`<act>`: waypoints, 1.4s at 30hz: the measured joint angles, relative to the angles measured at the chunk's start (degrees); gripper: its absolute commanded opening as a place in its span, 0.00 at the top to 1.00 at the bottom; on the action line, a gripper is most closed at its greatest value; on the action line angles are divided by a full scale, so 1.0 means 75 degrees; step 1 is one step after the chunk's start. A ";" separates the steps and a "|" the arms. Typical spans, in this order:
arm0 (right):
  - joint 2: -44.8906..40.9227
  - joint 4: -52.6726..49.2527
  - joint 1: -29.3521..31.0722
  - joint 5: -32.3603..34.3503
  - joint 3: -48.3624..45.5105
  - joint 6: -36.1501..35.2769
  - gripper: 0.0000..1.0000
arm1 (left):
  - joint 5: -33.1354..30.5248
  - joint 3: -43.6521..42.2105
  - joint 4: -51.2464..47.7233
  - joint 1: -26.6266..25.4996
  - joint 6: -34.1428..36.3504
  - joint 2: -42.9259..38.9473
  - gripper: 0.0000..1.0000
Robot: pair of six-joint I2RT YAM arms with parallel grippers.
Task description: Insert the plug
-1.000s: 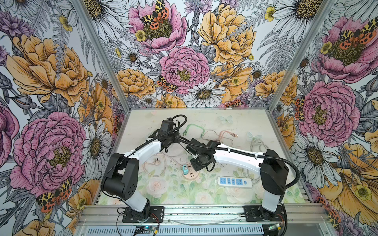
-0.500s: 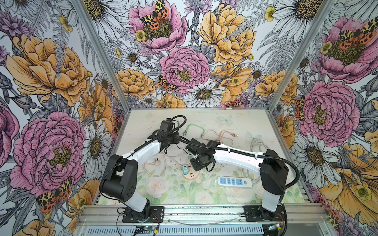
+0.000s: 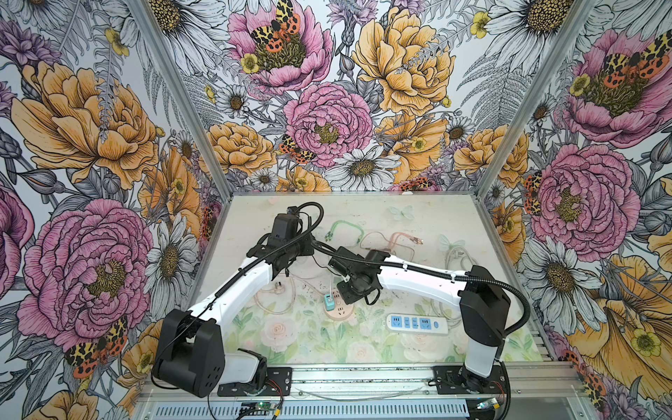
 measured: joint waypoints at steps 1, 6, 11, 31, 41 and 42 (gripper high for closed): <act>0.0017 -0.0003 0.0012 0.0015 0.0026 0.0017 1.00 | 0.0000 -0.0032 -0.0067 0.0009 0.0000 -0.0195 0.55; 0.0067 0.0009 0.0090 0.0096 0.0079 0.0085 1.00 | -0.0035 -0.0047 -0.0437 0.0026 -0.0064 -0.0845 0.54; 0.0079 0.0000 0.0140 0.0195 0.0096 0.0163 1.00 | -0.0093 -0.0050 -0.0787 0.0026 -0.0172 -0.1040 0.53; 0.0463 -0.0338 0.0219 0.0530 0.0647 0.0070 1.00 | -0.0096 -0.0224 -0.1026 0.0003 -0.0638 -0.0673 0.54; 0.0466 -0.0338 0.0219 0.0542 0.0638 0.0073 1.00 | -0.0096 -0.0224 -0.1023 -0.0032 -0.0810 -0.0233 0.54; 0.0466 -0.0338 0.0219 0.0539 0.0638 0.0073 1.00 | -0.0096 -0.0227 -0.1023 -0.0026 -0.0810 -0.0233 0.54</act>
